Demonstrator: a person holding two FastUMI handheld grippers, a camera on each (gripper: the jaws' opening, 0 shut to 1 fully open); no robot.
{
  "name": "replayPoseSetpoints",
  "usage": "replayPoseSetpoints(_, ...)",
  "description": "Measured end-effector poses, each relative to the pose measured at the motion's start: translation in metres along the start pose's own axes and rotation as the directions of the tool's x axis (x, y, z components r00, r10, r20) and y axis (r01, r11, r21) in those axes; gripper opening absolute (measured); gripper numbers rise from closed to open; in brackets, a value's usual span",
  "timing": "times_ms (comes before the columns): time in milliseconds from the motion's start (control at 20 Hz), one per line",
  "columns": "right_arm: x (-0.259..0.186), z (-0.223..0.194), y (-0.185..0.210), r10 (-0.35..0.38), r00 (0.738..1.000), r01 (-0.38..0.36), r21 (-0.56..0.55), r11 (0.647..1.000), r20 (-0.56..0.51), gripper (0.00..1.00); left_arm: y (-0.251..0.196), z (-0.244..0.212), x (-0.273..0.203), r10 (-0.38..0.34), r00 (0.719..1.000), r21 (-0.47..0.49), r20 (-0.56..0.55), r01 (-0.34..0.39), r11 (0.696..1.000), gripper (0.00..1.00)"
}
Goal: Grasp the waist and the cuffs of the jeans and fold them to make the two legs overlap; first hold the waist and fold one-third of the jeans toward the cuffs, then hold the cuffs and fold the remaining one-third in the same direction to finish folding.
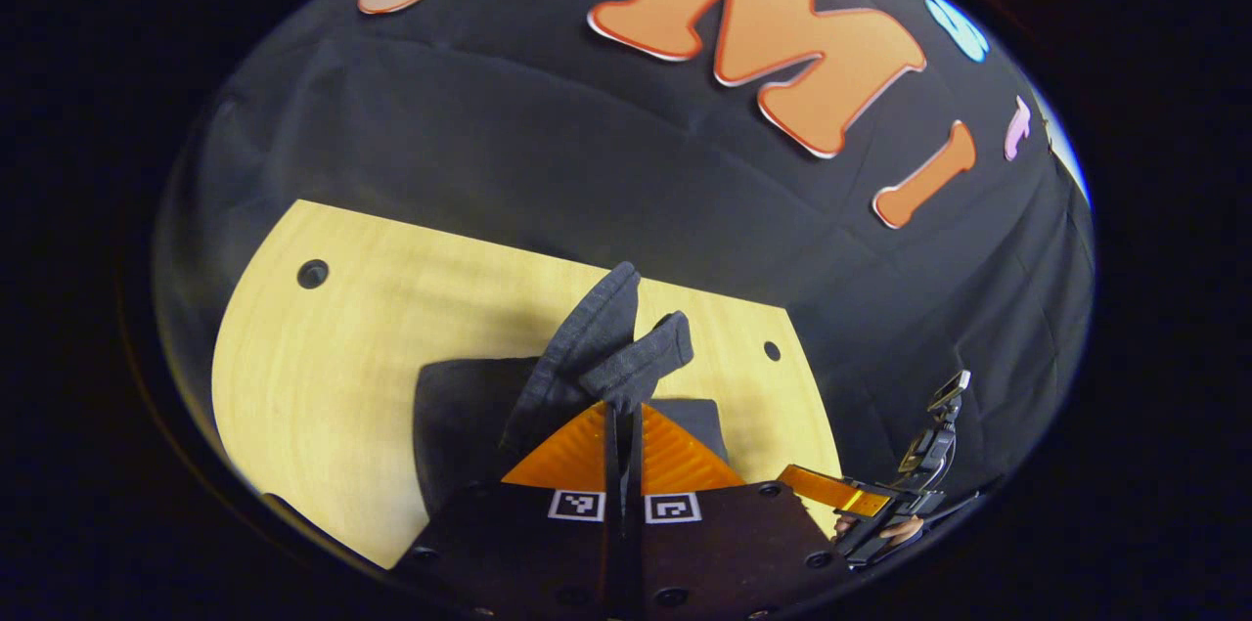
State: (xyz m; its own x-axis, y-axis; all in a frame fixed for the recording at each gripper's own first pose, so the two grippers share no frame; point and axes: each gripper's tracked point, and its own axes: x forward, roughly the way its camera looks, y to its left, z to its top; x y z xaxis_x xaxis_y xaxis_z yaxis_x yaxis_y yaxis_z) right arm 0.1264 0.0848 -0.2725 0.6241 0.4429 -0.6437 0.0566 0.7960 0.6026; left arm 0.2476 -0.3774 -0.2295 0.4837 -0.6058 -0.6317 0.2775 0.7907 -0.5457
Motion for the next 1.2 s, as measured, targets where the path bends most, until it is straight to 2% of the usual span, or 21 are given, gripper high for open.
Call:
replayPoseSetpoints(300, -0.019, 0.022, -0.011, -0.019, 0.995, 0.027, -0.071, 0.997, 0.101, 0.98, -0.049, -0.041, 0.041, -0.023, 0.997, 0.105, -0.08, 0.031, 0.994, 0.01)
replayPoseSetpoints(450, -0.028, 0.029, -0.013, -0.021, 0.991, 0.036, -0.108, 0.994, 0.135, 0.98, -0.07, -0.067, 0.058, 0.017, 0.993, 0.167, -0.113, 0.002, 0.986, 0.01)
replayPoseSetpoints(650, -0.039, 0.028, -0.018, -0.013, 0.989, 0.035, -0.148, 0.988, 0.149, 0.98, -0.082, -0.083, 0.064, 0.069, 0.99, 0.205, -0.12, -0.043, 0.978, 0.02)
replayPoseSetpoints(700, -0.042, 0.027, -0.019, -0.015, 0.989, 0.038, -0.154, 0.987, 0.149, 0.98, -0.086, -0.086, 0.065, 0.067, 0.99, 0.202, -0.123, -0.041, 0.979, 0.05)
replayPoseSetpoints(750, -0.042, 0.028, -0.017, -0.009, 0.989, 0.033, -0.162, 0.986, 0.149, 0.98, -0.099, -0.091, 0.065, 0.007, 0.99, 0.172, -0.141, 0.018, 0.985, 0.05)
replayPoseSetpoints(850, -0.043, 0.028, -0.016, -0.009, 0.988, 0.036, -0.175, 0.984, 0.157, 0.98, -0.129, -0.101, 0.061, -0.102, 0.983, 0.128, -0.154, 0.122, 0.984, 0.16)
replayPoseSetpoints(1000, -0.051, 0.028, -0.009, -0.001, 0.985, 0.034, -0.193, 0.981, 0.171, 0.99, -0.13, -0.097, 0.05, -0.072, 0.992, 0.235, -0.1, 0.094, 0.967, 0.45)
replayPoseSetpoints(1050, -0.053, 0.03, -0.007, -0.002, 0.982, 0.041, -0.205, 0.978, 0.187, 0.99, -0.131, -0.096, 0.044, -0.062, 0.995, 0.261, -0.082, 0.081, 0.962, 0.38)
replayPoseSetpoints(1100, -0.058, 0.031, -0.005, -0.001, 0.978, 0.047, -0.217, 0.975, 0.207, 0.98, -0.131, -0.095, 0.037, -0.061, 0.996, 0.274, -0.065, 0.077, 0.959, 0.45)
replayPoseSetpoints(1200, -0.071, 0.034, 0.004, 0.006, 0.969, 0.056, -0.239, 0.969, 0.249, 0.99, -0.128, -0.087, 0.024, -0.074, 0.997, 0.282, -0.017, 0.076, 0.956, 0.78)
